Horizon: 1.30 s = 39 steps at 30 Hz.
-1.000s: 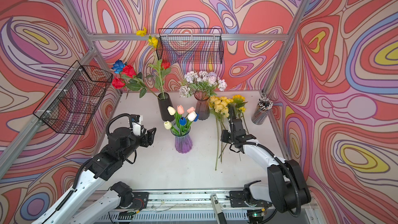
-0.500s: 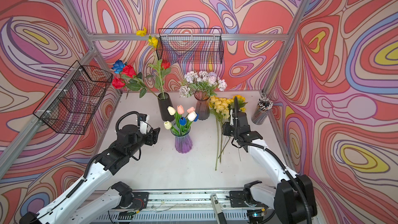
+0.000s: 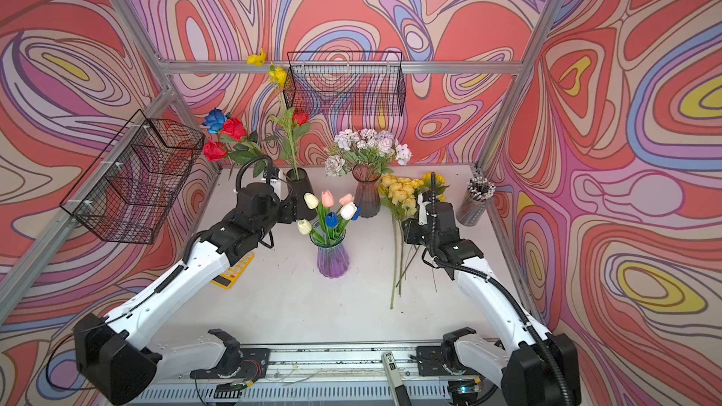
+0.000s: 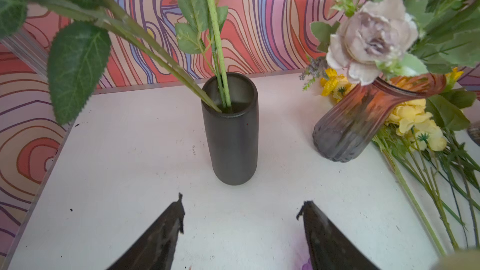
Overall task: Pick out yellow flowers from the vase
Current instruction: Place the flower at the center of the board, then pick up the flower from the vase.
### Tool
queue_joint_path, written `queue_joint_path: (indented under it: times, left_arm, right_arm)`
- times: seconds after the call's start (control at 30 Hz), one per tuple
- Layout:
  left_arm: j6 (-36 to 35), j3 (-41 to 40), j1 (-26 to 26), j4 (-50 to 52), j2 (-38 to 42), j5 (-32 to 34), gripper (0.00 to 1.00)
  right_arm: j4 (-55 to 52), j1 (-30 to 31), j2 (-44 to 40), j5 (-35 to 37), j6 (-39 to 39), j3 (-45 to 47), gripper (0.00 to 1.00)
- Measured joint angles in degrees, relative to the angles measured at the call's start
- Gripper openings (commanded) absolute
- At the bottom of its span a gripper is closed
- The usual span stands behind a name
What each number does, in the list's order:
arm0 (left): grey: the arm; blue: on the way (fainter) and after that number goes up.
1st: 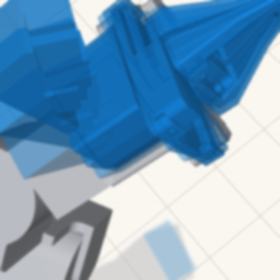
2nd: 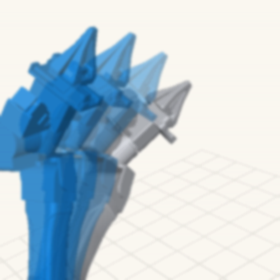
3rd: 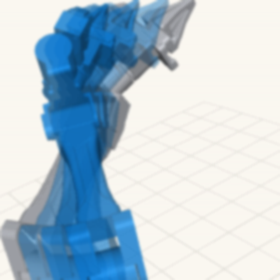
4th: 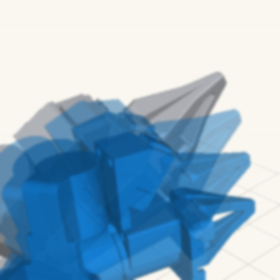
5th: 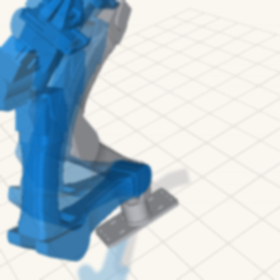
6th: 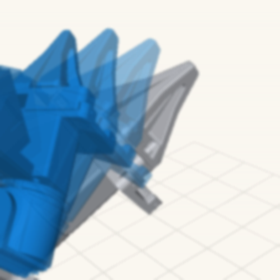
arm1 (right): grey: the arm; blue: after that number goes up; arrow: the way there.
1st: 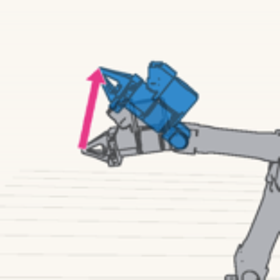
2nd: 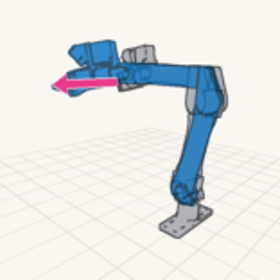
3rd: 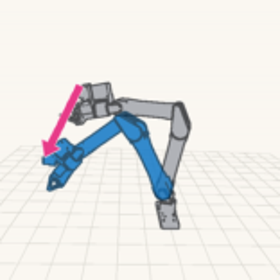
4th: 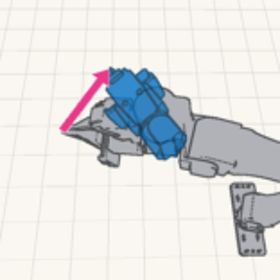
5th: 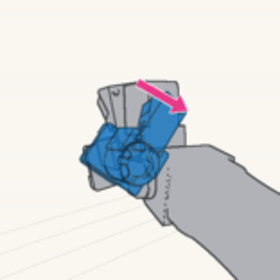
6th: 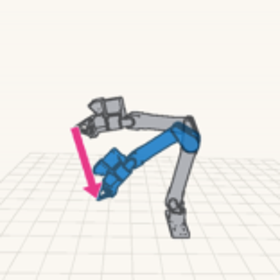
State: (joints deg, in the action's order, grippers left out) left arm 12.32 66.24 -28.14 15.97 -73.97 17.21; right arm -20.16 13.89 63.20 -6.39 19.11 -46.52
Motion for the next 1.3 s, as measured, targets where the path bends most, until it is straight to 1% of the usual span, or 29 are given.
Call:
queue_joint_path:
  times: [0.13,0.23,0.37,0.5,0.7,0.77,0.93,1.13,1.3]
  left_arm:
    - [0.28,11.1,0.02,4.04,-7.67,2.21,0.74]
    - [-0.04,18.49,0.24,7.39,-12.68,2.69,0.72]
    - [0.28,30.1,1.97,14.01,-20.24,0.68,0.69]
    - [0.74,37.7,3.8,19.47,-25.49,-1.25,0.64]
    - [1.88,49.29,5.42,27.87,-32.83,-3.5,0.6]
    - [2.03,51.41,5.77,29.46,-34.25,-3.85,0.6]
    - [2.58,53.66,6.27,32.22,-36.15,-4.26,0.56]
    - [2.89,55.36,6.73,32.48,-39.21,-4.24,0.52]
    - [2.89,58.01,6.78,32.41,-42.84,-3.63,0.48]
  right_arm:
    - [-0.02,0.0,-0.66,-0.44,0.04,0.0,0.4]
    - [0.0,0.0,-1.29,-0.72,0.09,0.0,0.4]
    - [0.02,0.0,-1.79,-1.05,0.33,0.0,0.4]
    - [0.0,0.0,-2.32,-1.31,0.5,0.0,0.4]
    - [0.11,0.0,-3.3,-1.7,0.76,0.02,0.41]
    - [0.39,0.0,-3.45,-1.9,0.94,0.11,0.41]
    - [0.57,0.0,-3.87,-2.23,1.14,0.87,0.41]
    - [0.9,0.0,-3.96,-2.47,1.16,1.38,0.41]
    - [0.98,0.0,-4.31,-2.54,1.25,1.53,0.41]
